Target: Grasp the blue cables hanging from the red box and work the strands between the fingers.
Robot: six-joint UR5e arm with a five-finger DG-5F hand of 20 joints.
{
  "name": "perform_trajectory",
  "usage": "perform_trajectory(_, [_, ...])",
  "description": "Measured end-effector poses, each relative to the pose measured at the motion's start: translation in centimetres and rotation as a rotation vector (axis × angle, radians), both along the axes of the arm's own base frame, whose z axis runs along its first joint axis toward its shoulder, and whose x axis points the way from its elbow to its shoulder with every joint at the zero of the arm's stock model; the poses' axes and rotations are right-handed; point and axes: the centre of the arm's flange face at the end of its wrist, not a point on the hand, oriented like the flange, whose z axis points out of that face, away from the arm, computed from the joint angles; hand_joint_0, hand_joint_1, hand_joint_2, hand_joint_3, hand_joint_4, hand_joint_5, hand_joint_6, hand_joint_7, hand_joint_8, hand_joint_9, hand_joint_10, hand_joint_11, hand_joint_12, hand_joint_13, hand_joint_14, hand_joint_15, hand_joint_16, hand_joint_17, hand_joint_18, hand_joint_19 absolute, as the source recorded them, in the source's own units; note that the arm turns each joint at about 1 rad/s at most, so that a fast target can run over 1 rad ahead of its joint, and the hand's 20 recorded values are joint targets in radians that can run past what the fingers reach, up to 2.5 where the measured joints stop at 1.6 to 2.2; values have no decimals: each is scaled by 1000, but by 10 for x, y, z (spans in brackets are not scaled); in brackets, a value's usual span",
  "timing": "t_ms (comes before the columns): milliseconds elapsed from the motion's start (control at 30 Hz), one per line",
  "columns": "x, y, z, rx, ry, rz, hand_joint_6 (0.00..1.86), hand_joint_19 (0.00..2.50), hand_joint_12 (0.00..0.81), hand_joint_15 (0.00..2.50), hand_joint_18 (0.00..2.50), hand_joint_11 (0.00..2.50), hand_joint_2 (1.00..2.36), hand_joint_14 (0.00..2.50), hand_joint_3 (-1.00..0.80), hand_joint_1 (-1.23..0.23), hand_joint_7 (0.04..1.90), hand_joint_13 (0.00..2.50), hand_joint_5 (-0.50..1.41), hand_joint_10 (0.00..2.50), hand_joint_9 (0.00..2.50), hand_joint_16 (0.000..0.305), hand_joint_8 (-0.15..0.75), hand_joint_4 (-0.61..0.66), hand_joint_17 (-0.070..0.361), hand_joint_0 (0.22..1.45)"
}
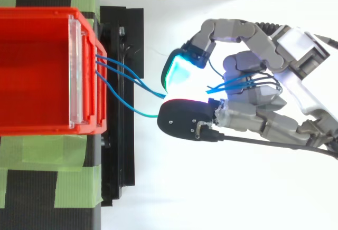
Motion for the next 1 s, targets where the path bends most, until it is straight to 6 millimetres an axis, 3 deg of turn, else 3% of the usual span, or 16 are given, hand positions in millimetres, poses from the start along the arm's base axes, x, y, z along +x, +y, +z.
perform_trajectory(100, [0, 0, 0, 0, 0, 0, 1352, 1652, 431, 1295, 1391, 1993, 1019, 2500, -415, -750, 1201, 1023, -206, 2500, 908, 63, 350, 251, 142, 917])
perform_trajectory(133, [0, 0, 0, 0, 0, 0, 1436, 1652, 431, 1295, 1391, 1993, 1018, 2500, -449, -750, 1199, 1023, -200, 2500, 908, 63, 350, 268, 142, 917])
perform_trajectory(167, [0, 0, 0, 0, 1, 0, 1436, 1652, 431, 1295, 1391, 1993, 1018, 2500, -449, -750, 1199, 1023, -200, 2500, 908, 63, 350, 268, 142, 917])
perform_trajectory(233, [0, 0, 0, -1, 2, 0, 1489, 1652, 431, 1295, 1391, 1993, 1011, 2500, -75, -727, 1224, 1023, -195, 2500, 908, 63, 350, 222, 142, 1066])
perform_trajectory(400, [0, 1, 0, -8, 7, -1, 1505, 1652, 431, 1295, 1391, 1993, 1000, 2500, -39, -692, 1314, 1023, -172, 2500, 908, 63, 350, 150, 142, 1173])
perform_trajectory(433, [0, 1, 0, -10, 8, -1, 1464, 1652, 431, 1295, 1391, 1993, 1106, 2500, -73, -685, 1332, 1023, -150, 2500, 908, 63, 350, 182, 142, 1111])
perform_trajectory(467, [0, 1, 0, -11, 9, -1, 1455, 1652, 431, 1295, 1391, 1993, 1125, 2500, -76, -682, 1330, 1023, -145, 2500, 908, 63, 350, 190, 142, 1096])
perform_trajectory(500, [0, 1, 0, -12, 9, -1, 1227, 1652, 431, 1295, 1391, 1993, 1025, 2500, -37, -643, 1214, 1023, -36, 2500, 908, 63, 350, 239, 142, 1104])
perform_trajectory(533, [0, 1, 0, -12, 9, 0, 1006, 1652, 431, 1295, 1391, 1993, 1000, 2500, -34, -629, 1247, 1023, 53, 2500, 908, 63, 350, 266, 142, 1094])
perform_trajectory(600, [0, 2, 0, -6, 3, 0, 819, 1652, 431, 1295, 1391, 1993, 1005, 2500, -28, -605, 1311, 1023, 105, 2500, 908, 63, 350, 247, 142, 1104])
perform_trajectory(700, [0, 3, 1, 24, -26, -4, 1363, 1652, 431, 1295, 1391, 1993, 1010, 2500, 81, -646, 1208, 1023, -106, 2500, 908, 63, 350, 220, 142, 1247])
perform_trajectory(767, [0, 4, 1, 44, -44, -2, 1452, 1652, 431, 1295, 1391, 1993, 1016, 2500, 4, -680, 1244, 1023, -133, 2500, 908, 63, 350, 204, 142, 1239])
perform_trajectory(833, [0, 5, 1, 61, -60, 4, 1506, 1652, 431, 1295, 1391, 1993, 1019, 2500, -464, -796, 1270, 1023, -228, 2500, 908, 63, 350, 253, 142, 964])
perform_trajectory(900, [1, 6, 1, 70, -69, 14, 1507, 1652, 431, 1295, 1391, 1993, 1012, 2500, -675, -806, 1278, 1023, -225, 2500, 908, 63, 350, 259, 142, 933])
perform_trajectory(967, [1, 8, 1, 74, -75, 29, 1512, 1652, 431, 1295, 1391, 1993, 1015, 2500, -590, -782, 1325, 1023, -174, 2500, 908, 63, 350, 206, 142, 1028])
perform_trajectory(1000, [1, 8, 1, 77, -78, 35, 1543, 1652, 431, 1295, 1391, 1993, 1015, 2500, -270, -790, 1374, 1023, -171, 2500, 908, 63, 350, 193, 142, 1142])
